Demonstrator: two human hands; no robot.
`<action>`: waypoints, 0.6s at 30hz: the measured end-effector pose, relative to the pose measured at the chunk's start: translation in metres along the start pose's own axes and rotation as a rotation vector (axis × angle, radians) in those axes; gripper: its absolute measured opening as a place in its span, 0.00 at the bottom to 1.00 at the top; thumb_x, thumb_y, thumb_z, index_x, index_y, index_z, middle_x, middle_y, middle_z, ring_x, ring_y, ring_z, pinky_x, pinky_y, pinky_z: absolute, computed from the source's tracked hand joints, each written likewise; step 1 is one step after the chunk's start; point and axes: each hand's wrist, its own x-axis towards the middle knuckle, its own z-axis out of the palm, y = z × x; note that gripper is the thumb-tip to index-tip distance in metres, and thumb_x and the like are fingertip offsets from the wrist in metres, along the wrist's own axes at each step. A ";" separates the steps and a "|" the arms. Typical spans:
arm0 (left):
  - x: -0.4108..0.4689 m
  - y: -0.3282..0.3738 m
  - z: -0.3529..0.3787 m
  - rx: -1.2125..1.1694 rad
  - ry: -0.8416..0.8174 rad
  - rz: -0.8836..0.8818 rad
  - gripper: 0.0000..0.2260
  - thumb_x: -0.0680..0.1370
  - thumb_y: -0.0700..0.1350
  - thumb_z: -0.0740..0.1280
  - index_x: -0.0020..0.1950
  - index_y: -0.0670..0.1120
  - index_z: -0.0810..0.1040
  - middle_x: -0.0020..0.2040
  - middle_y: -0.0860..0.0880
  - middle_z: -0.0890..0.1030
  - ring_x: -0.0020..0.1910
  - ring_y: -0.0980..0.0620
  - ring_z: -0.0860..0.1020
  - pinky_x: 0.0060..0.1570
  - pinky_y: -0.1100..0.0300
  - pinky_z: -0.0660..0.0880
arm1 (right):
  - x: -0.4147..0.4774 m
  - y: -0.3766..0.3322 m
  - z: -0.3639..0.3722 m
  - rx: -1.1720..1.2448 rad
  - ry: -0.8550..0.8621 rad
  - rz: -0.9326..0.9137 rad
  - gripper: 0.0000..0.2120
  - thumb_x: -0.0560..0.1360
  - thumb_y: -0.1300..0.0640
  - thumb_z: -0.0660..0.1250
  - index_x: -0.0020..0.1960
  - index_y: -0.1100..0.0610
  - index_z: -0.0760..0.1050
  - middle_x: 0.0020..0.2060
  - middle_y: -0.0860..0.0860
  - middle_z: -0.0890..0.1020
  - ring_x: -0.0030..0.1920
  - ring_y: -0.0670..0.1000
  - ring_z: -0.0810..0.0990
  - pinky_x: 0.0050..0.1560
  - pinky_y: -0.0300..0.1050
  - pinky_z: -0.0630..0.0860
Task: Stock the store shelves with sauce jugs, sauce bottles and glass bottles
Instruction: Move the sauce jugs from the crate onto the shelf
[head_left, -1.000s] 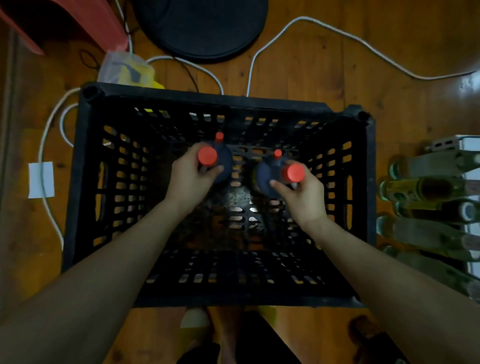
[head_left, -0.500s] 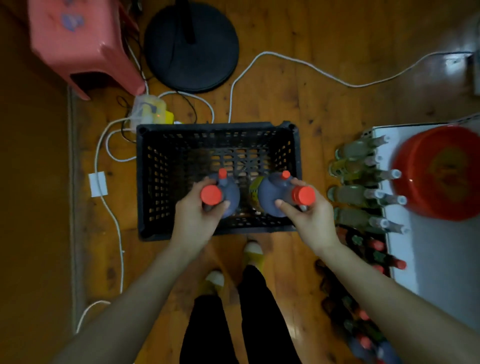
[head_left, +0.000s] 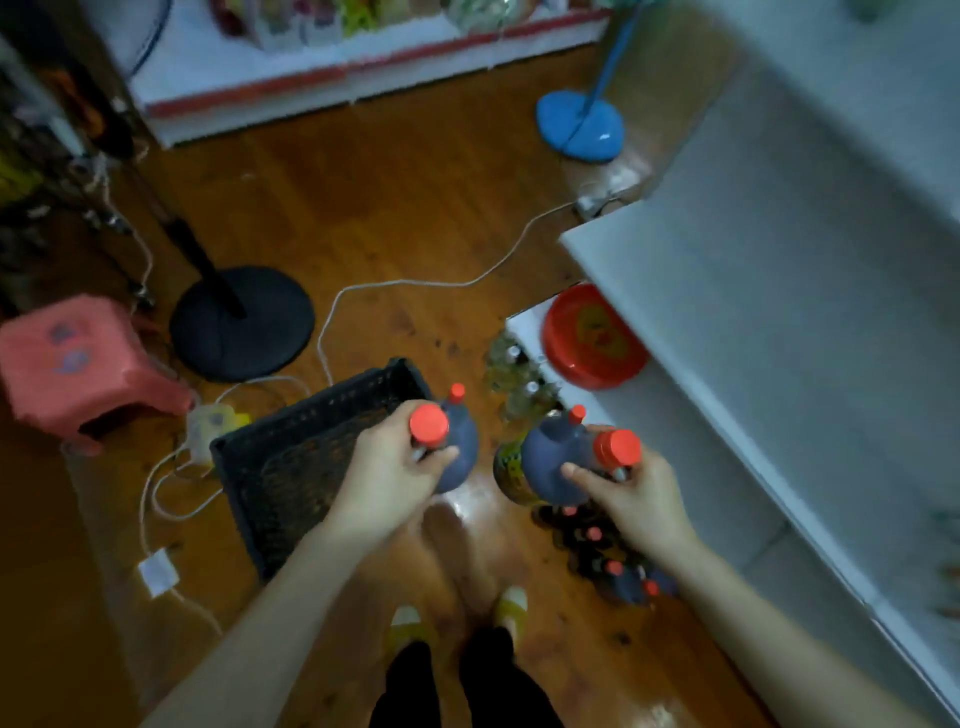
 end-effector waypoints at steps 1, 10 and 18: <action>-0.003 0.020 0.002 0.025 -0.053 0.041 0.15 0.72 0.40 0.71 0.58 0.47 0.74 0.43 0.54 0.75 0.46 0.55 0.71 0.37 0.71 0.62 | -0.011 -0.002 -0.021 -0.008 0.047 0.017 0.11 0.67 0.59 0.75 0.45 0.53 0.76 0.35 0.41 0.79 0.34 0.36 0.78 0.33 0.27 0.70; -0.044 0.191 0.070 0.140 -0.305 0.359 0.12 0.71 0.42 0.73 0.48 0.51 0.71 0.43 0.53 0.77 0.47 0.54 0.75 0.40 0.68 0.64 | -0.111 0.013 -0.216 0.015 0.284 0.136 0.10 0.65 0.59 0.76 0.45 0.56 0.79 0.41 0.53 0.83 0.43 0.48 0.81 0.44 0.48 0.75; -0.066 0.315 0.170 0.151 -0.366 0.474 0.10 0.70 0.45 0.74 0.45 0.46 0.75 0.42 0.48 0.80 0.45 0.50 0.78 0.45 0.56 0.74 | -0.158 0.054 -0.368 -0.103 0.435 0.072 0.11 0.66 0.54 0.75 0.42 0.59 0.77 0.39 0.52 0.82 0.42 0.48 0.80 0.41 0.45 0.74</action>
